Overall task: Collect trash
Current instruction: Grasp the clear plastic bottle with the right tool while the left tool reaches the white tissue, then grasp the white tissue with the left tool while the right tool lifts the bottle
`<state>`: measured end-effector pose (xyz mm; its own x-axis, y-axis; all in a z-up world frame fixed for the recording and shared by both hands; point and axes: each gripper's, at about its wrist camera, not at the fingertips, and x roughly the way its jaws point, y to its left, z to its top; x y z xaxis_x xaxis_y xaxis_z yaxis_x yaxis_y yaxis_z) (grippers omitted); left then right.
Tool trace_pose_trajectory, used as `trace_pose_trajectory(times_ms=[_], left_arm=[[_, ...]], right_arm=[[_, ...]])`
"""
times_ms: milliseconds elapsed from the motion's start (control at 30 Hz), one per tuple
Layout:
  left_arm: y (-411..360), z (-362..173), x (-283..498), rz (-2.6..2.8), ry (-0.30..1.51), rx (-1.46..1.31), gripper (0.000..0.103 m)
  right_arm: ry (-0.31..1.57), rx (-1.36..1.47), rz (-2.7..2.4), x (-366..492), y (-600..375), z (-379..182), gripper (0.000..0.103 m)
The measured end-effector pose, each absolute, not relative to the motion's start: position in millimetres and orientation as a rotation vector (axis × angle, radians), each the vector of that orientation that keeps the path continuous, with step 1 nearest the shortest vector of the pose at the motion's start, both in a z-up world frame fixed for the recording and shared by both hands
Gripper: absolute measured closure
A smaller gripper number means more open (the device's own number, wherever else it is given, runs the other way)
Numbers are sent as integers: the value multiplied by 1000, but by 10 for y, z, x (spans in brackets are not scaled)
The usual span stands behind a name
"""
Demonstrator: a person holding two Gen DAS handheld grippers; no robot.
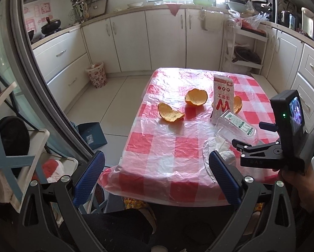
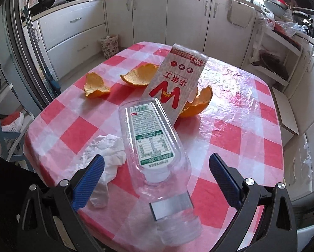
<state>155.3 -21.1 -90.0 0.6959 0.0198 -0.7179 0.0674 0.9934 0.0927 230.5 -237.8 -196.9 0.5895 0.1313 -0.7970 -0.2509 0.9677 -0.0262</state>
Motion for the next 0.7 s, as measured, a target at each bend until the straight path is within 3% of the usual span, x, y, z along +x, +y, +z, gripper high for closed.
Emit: trace_pose_trajectory(times_ms=[67, 100, 133, 400, 600, 633, 700], left_arm=[[-245, -966, 1695, -26, 821, 130, 8], [-279, -1011, 1783, -25, 835, 144, 8], [-307, -1043, 1835, -30, 849, 152, 8], [-910, -1649, 2191, -224, 1041, 109, 8], [-1358, -2019, 2384, -208, 1057, 159, 8], [-1386, -2078, 2429, -203, 1067, 158, 12], [-1392, -2229, 2520, -184, 1112, 122, 48]], right_arm=[[939, -128, 251, 2391, -2403, -2020, 24], [965, -103, 273, 2428, -2433, -2049, 41], [968, -77, 286, 2442, -2470, -2050, 45], [919, 244, 395, 2373, -2966, -1791, 46], [798, 350, 363, 2182, -3477, -1420, 46], [782, 363, 348, 2169, -3566, -1385, 46], [747, 398, 299, 2092, -3841, -1303, 46]])
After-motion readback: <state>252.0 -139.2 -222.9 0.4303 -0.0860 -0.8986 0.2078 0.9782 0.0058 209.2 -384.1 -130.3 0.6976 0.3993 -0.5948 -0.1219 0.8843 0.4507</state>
